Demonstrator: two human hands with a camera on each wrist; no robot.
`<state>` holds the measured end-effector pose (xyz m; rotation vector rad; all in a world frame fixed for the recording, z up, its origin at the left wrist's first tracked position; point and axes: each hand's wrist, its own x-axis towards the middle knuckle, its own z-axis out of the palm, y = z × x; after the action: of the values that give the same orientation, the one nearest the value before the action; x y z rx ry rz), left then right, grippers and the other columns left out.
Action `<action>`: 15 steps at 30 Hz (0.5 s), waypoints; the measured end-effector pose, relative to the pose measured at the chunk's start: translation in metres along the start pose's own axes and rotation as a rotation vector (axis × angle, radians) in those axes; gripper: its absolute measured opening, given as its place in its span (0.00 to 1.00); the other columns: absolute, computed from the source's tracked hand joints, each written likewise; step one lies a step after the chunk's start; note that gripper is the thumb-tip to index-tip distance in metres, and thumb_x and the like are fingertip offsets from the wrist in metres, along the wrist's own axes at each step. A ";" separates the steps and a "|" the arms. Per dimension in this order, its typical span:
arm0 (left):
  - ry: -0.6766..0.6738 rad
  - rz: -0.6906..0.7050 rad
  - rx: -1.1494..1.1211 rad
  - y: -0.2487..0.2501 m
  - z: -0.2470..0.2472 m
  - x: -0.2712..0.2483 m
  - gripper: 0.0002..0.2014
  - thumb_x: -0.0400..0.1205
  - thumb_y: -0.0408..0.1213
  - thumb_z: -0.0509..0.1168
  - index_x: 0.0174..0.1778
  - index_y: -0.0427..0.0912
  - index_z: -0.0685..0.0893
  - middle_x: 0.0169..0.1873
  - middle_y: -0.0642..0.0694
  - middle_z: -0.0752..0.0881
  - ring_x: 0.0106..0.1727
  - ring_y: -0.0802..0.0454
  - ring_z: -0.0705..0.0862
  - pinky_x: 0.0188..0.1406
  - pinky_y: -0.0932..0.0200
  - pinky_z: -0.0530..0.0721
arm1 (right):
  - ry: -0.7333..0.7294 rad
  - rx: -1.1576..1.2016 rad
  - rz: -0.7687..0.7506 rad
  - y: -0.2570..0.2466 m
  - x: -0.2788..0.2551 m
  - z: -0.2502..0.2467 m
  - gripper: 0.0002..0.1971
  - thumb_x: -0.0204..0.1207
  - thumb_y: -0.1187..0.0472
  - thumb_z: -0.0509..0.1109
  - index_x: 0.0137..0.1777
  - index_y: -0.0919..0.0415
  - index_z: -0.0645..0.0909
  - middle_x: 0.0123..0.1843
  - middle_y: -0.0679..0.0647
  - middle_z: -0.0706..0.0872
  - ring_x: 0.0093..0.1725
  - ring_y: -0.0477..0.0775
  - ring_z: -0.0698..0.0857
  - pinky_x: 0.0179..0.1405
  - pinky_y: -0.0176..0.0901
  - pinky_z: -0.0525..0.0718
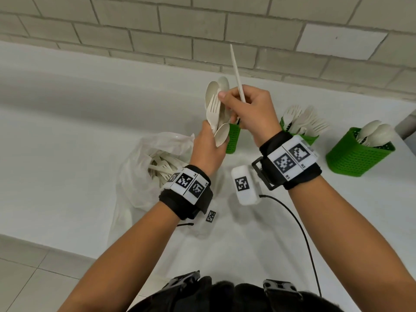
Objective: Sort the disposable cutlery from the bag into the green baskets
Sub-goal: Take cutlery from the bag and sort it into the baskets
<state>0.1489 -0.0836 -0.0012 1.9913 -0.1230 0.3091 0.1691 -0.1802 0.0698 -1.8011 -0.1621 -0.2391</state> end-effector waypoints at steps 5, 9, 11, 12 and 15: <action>0.002 0.041 0.009 0.001 -0.003 -0.003 0.21 0.81 0.32 0.64 0.69 0.34 0.69 0.53 0.39 0.83 0.47 0.46 0.80 0.41 0.62 0.74 | -0.030 -0.033 -0.019 -0.009 0.004 -0.005 0.09 0.74 0.56 0.74 0.34 0.55 0.83 0.22 0.39 0.79 0.23 0.36 0.75 0.24 0.25 0.71; 0.003 0.074 0.016 0.002 -0.003 -0.005 0.22 0.81 0.32 0.64 0.71 0.35 0.69 0.57 0.40 0.82 0.52 0.49 0.79 0.43 0.65 0.72 | 0.020 -0.084 -0.024 -0.010 0.007 -0.006 0.12 0.75 0.57 0.72 0.30 0.53 0.79 0.25 0.43 0.77 0.28 0.40 0.75 0.28 0.29 0.71; -0.022 0.071 0.041 0.003 -0.003 -0.004 0.20 0.81 0.34 0.64 0.68 0.33 0.71 0.57 0.38 0.83 0.52 0.43 0.81 0.44 0.60 0.74 | 0.100 -0.045 -0.025 -0.011 0.010 -0.009 0.13 0.76 0.56 0.71 0.30 0.52 0.78 0.27 0.46 0.76 0.30 0.46 0.74 0.28 0.32 0.70; -0.029 0.071 0.045 0.003 -0.004 -0.004 0.19 0.81 0.35 0.64 0.66 0.33 0.72 0.56 0.37 0.83 0.51 0.42 0.82 0.43 0.59 0.75 | 0.142 -0.025 -0.035 -0.011 0.011 -0.011 0.14 0.76 0.55 0.71 0.30 0.52 0.77 0.27 0.47 0.75 0.31 0.48 0.74 0.28 0.34 0.70; -0.021 0.094 0.047 0.005 -0.002 -0.004 0.17 0.82 0.34 0.63 0.65 0.31 0.72 0.55 0.36 0.83 0.52 0.43 0.81 0.41 0.63 0.72 | 0.163 0.011 -0.022 -0.009 0.009 -0.009 0.13 0.75 0.52 0.73 0.31 0.54 0.79 0.29 0.48 0.78 0.32 0.48 0.77 0.29 0.35 0.73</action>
<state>0.1433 -0.0840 0.0032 2.0392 -0.2245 0.3548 0.1748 -0.1874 0.0824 -1.7616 -0.0680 -0.3983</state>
